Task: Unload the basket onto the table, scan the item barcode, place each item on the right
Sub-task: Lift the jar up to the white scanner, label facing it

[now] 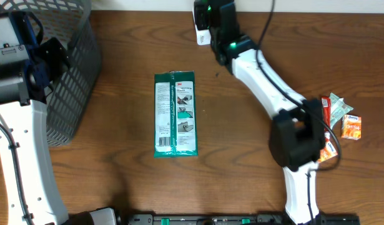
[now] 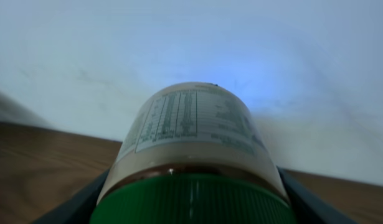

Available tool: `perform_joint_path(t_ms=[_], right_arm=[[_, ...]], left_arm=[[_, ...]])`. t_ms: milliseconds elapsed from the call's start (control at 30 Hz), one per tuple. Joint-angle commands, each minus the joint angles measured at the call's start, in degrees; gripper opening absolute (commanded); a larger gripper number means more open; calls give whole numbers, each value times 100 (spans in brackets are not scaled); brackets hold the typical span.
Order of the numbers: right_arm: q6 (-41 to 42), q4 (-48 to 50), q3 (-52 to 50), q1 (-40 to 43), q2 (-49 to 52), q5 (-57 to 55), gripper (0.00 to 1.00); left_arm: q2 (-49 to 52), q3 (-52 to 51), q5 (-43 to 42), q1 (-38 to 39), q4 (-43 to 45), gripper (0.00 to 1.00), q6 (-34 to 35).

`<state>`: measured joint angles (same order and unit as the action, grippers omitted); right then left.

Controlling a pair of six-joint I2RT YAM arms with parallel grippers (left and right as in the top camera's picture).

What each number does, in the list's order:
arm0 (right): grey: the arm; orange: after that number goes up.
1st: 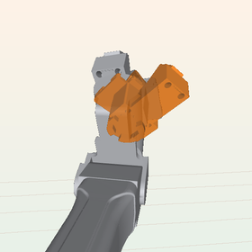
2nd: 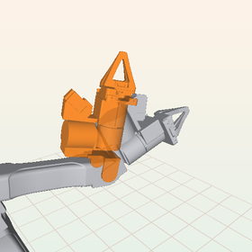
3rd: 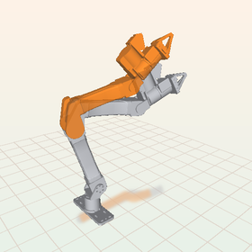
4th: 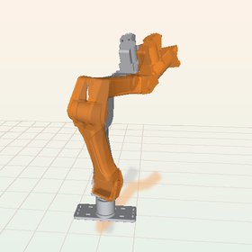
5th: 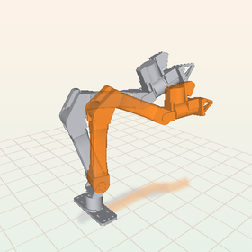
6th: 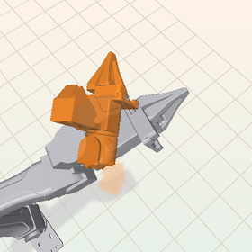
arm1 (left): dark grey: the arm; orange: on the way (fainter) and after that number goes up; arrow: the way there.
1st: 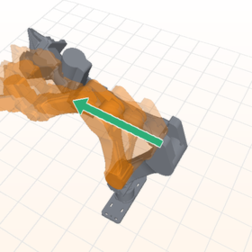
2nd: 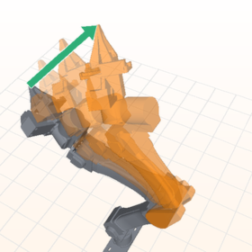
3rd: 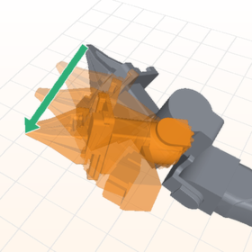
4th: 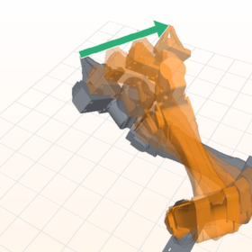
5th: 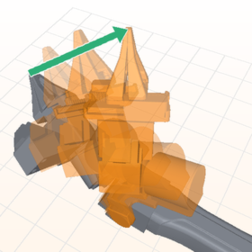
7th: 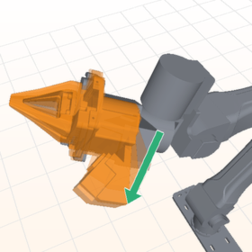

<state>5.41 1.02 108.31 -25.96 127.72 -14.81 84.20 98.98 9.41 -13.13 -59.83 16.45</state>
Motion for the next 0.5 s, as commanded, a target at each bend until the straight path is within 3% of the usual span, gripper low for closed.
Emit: perform_joint_path(t_ms=[0, 233, 467], right_arm=[[-994, 590, 76, -20, 317, -299, 32], [-2269, 1364, 76, -20, 745, -463, 33], [-2345, 1340, 76, -17, 977, -466, 37]], left_arm=[[2, 35, 72, -31, -13, 92, -55], [2, 35, 72, -31, -13, 92, -55], [2, 35, 72, -31, -13, 92, -55]])
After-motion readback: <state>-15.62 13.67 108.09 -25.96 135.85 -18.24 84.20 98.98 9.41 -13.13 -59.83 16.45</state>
